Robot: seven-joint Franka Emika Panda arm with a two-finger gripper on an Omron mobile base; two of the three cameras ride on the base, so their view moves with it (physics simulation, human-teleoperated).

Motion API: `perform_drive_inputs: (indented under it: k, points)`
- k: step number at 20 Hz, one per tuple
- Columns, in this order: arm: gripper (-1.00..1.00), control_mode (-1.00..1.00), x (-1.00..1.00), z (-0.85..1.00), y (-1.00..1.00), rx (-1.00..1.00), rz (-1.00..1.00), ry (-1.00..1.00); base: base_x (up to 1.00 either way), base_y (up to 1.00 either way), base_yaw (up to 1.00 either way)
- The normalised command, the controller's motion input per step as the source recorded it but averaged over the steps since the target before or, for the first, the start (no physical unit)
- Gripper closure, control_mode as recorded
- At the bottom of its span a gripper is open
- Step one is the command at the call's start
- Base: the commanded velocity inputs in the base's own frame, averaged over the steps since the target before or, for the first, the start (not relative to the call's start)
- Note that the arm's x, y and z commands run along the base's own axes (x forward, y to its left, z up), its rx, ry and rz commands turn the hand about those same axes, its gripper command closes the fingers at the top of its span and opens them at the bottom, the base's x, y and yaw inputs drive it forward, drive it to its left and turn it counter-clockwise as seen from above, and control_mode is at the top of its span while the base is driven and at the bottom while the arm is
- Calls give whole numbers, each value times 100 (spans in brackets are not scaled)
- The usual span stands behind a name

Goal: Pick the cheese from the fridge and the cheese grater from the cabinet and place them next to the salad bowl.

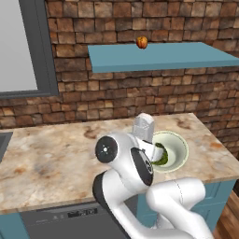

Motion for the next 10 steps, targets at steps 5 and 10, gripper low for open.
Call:
perform_drive_inputs:
  k: [5,10]
  points:
    - [100,-100,5,-60,8,0,-25,10,0,0,0]
    - [100,-100,5,-60,3,0,-19,2,0,0,0]
